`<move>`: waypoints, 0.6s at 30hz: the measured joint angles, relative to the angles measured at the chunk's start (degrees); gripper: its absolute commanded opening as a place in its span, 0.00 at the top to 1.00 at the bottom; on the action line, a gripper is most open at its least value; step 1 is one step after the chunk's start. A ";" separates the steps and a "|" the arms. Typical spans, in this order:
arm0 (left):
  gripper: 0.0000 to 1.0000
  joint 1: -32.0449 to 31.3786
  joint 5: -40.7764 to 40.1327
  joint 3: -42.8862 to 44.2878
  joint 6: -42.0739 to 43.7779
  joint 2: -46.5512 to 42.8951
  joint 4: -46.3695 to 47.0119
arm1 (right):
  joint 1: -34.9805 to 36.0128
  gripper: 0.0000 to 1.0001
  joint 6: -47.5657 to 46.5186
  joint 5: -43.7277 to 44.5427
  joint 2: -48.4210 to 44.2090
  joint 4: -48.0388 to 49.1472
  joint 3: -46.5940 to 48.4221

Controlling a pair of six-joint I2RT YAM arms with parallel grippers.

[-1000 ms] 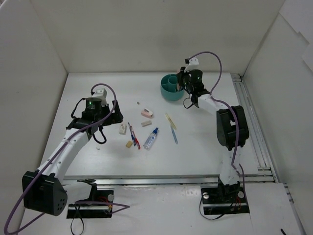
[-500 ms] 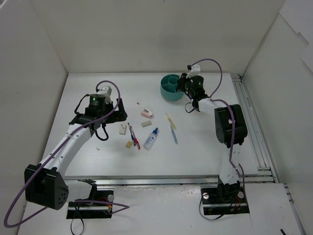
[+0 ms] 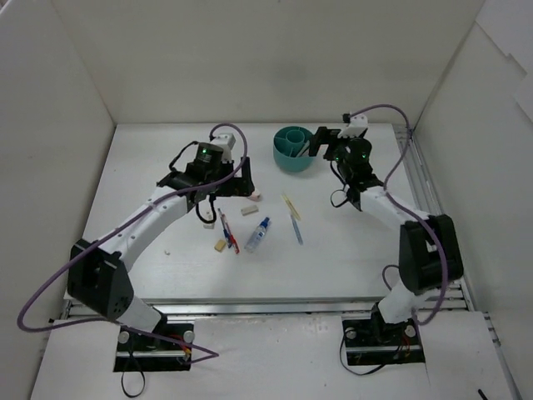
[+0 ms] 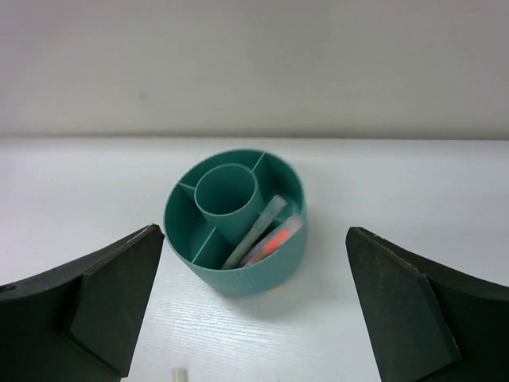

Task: Sort the stationery into containers
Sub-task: Place the pen in the storage box, then pick up the pen from the center of the board.

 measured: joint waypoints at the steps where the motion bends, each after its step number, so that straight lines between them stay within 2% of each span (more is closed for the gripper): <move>1: 0.00 -0.87 0.04 1.44 -0.61 1.84 -0.39 | -0.07 0.02 0.39 1.46 -3.93 -0.11 -2.32; 4: 0.00 -3.06 0.61 6.29 -2.58 7.96 -1.38 | -0.09 0.02 2.14 7.93 -16.31 -3.04 -8.02; 7: 0.00 -5.09 1.05 11.85 -4.98 15.34 -2.27 | -0.07 0.02 4.20 14.84 -25.03 -13.03 -8.41; 12: 0.03 -8.35 1.09 21.16 -8.57 27.93 -3.61 | -0.09 0.02 6.82 24.35 -30.88 -30.58 -8.22; 18: 0.08 -11.34 -1.79 30.71 -13.11 38.66 -7.15 | -0.09 0.02 7.72 28.52 -36.11 -41.09 -12.59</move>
